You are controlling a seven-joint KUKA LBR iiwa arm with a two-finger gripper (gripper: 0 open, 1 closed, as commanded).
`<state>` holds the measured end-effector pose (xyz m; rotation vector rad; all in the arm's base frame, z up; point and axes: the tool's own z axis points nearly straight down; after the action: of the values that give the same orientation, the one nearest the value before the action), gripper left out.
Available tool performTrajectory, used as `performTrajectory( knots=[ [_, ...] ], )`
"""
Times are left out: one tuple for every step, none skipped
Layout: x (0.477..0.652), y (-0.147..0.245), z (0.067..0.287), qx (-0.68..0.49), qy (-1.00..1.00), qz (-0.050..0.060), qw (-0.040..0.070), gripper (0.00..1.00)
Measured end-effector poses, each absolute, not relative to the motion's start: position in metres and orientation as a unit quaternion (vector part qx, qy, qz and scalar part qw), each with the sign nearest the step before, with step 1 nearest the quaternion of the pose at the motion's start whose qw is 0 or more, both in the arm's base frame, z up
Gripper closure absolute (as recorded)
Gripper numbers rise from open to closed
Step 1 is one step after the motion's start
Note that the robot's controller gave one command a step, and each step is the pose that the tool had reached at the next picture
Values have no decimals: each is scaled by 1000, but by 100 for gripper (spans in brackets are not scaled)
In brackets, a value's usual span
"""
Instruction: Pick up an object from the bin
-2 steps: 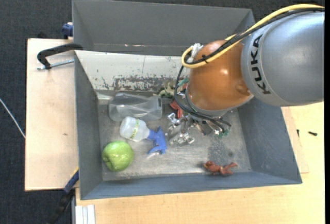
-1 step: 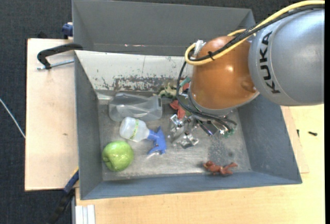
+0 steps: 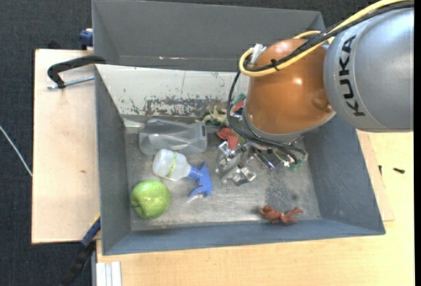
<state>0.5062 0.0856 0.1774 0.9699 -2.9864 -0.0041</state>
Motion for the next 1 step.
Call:
performTrajectory(
  knots=[
    [513, 83, 189, 354, -935, 0, -1, 0]
  ],
)
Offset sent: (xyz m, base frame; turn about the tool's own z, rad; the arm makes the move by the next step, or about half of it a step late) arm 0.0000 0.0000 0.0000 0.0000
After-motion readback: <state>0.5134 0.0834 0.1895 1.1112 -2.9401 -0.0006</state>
